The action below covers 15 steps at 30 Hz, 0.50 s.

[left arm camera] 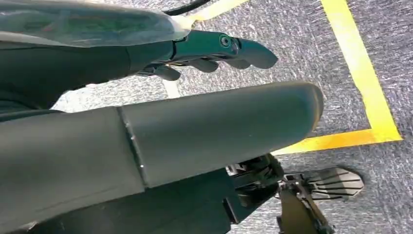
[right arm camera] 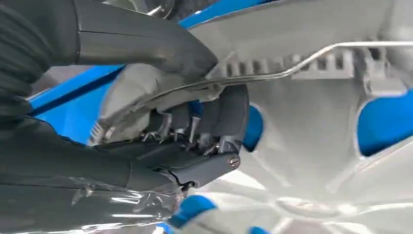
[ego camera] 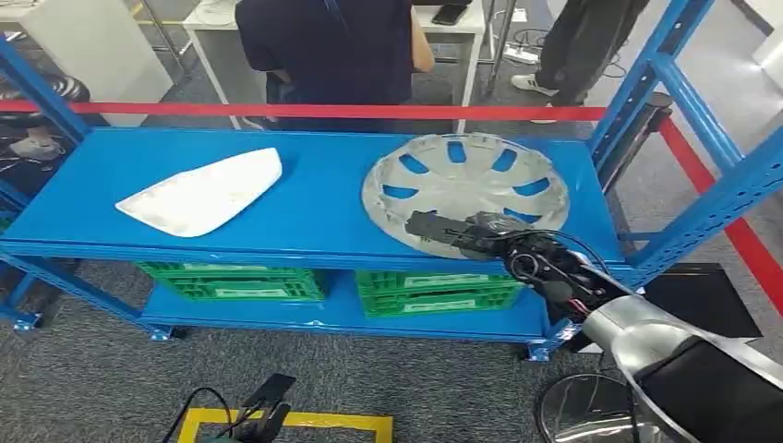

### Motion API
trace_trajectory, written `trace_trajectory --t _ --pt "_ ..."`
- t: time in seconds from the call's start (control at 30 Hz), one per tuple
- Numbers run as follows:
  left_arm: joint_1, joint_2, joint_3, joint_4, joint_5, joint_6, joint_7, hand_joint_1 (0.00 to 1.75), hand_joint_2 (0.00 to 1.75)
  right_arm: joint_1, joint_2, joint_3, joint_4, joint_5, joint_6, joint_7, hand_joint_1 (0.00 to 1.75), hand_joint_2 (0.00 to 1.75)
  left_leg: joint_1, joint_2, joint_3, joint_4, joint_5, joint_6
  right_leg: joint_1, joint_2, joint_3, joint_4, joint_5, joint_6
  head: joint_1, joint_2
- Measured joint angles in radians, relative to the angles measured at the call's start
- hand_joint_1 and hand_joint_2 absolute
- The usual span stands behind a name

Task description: Take the parts from the cabinet and place them on the table.

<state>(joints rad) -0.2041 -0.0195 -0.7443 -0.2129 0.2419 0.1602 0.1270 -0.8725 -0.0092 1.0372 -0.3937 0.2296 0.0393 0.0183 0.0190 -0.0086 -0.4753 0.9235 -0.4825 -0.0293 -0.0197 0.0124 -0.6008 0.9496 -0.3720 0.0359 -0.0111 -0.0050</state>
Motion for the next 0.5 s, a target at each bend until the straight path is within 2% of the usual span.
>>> trace_trajectory --t 0.5 --pt "0.0 0.0 -0.012 0.0 0.009 0.006 -0.005 0.0 0.0 0.009 -0.002 -0.014 0.0 -0.003 0.003 -0.01 1.75 1.75 0.0 0.0 0.0 0.0 0.0 0.0 0.0 0.0 0.0 0.0 0.0 0.0 0.0 0.0"
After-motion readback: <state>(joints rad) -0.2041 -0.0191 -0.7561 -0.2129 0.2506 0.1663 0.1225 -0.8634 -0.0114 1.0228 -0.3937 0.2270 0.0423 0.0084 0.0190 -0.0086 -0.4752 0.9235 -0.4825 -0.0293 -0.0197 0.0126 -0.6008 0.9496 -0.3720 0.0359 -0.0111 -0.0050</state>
